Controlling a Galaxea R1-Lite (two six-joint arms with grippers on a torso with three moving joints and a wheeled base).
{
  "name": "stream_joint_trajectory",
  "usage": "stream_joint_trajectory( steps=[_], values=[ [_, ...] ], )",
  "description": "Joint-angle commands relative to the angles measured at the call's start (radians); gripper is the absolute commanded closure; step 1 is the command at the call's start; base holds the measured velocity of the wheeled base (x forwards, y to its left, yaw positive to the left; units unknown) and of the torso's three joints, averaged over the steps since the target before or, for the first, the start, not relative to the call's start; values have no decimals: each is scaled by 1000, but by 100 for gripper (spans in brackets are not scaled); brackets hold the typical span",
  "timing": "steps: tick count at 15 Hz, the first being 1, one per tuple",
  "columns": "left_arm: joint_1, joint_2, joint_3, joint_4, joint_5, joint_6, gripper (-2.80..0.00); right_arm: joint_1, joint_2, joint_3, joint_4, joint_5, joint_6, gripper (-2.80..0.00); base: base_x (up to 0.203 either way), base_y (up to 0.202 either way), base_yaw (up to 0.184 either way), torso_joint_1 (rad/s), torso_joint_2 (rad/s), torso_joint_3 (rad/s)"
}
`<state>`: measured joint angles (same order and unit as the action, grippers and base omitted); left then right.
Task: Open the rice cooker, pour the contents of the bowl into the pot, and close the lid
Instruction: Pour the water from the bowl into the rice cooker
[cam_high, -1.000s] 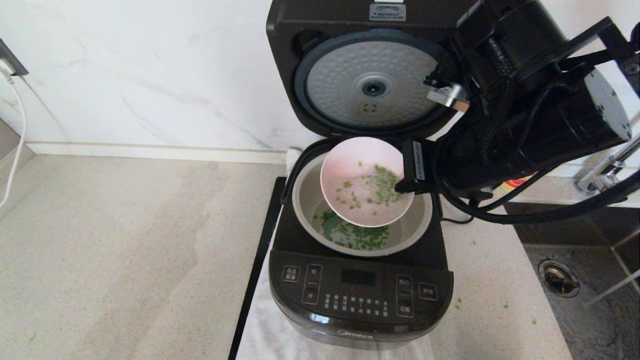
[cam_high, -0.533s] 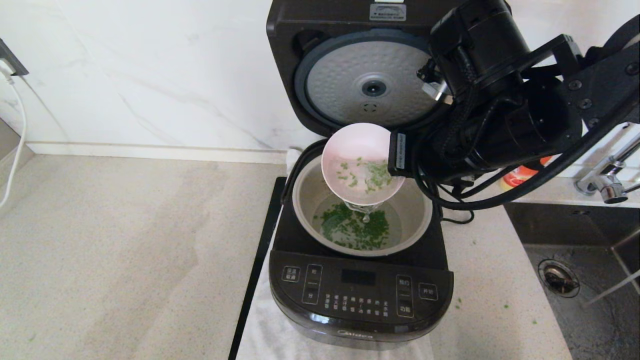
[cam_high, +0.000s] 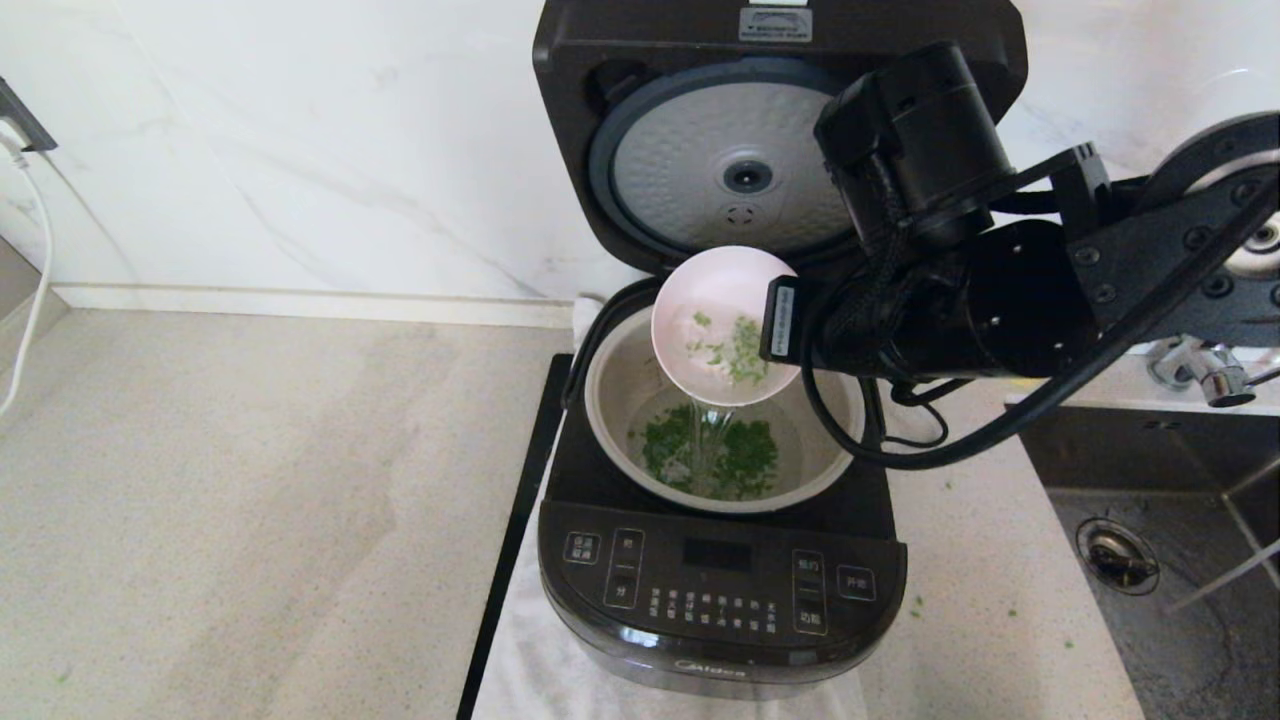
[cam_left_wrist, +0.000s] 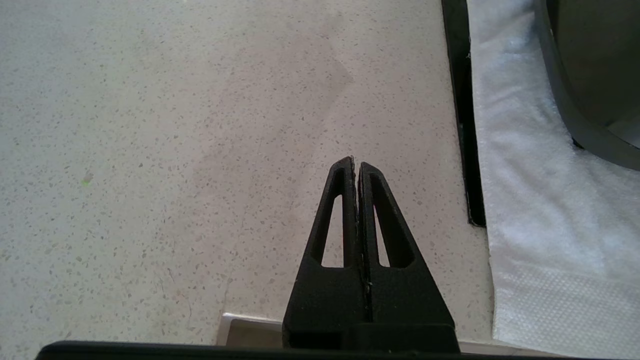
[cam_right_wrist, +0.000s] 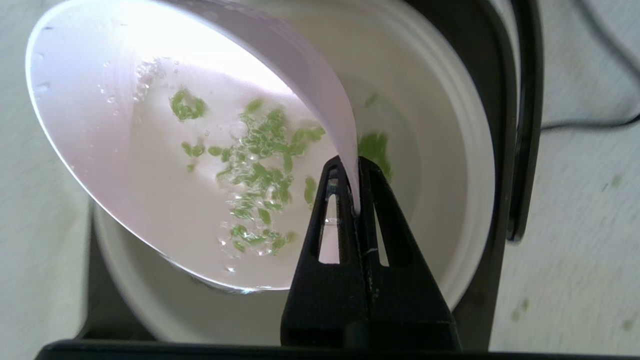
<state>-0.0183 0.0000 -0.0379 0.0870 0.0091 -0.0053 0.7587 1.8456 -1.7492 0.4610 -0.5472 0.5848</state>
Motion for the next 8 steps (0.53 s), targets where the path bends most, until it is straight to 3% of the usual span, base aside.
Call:
stream_joint_trajectory(
  steps=[1, 5, 8],
  values=[
    [0, -3, 0, 0, 0, -1, 0, 17, -21, 119, -173, -77, -53, 0, 0, 0, 0, 0, 0, 0],
    [0, -3, 0, 0, 2, -1, 0, 61, -71, 345, -537, -169, -250, 0, 0, 0, 0, 0, 0, 0],
    [0, -3, 0, 0, 0, -1, 0, 90, -80, 491, -882, -232, -439, 0, 0, 0, 0, 0, 0, 0]
  ],
)
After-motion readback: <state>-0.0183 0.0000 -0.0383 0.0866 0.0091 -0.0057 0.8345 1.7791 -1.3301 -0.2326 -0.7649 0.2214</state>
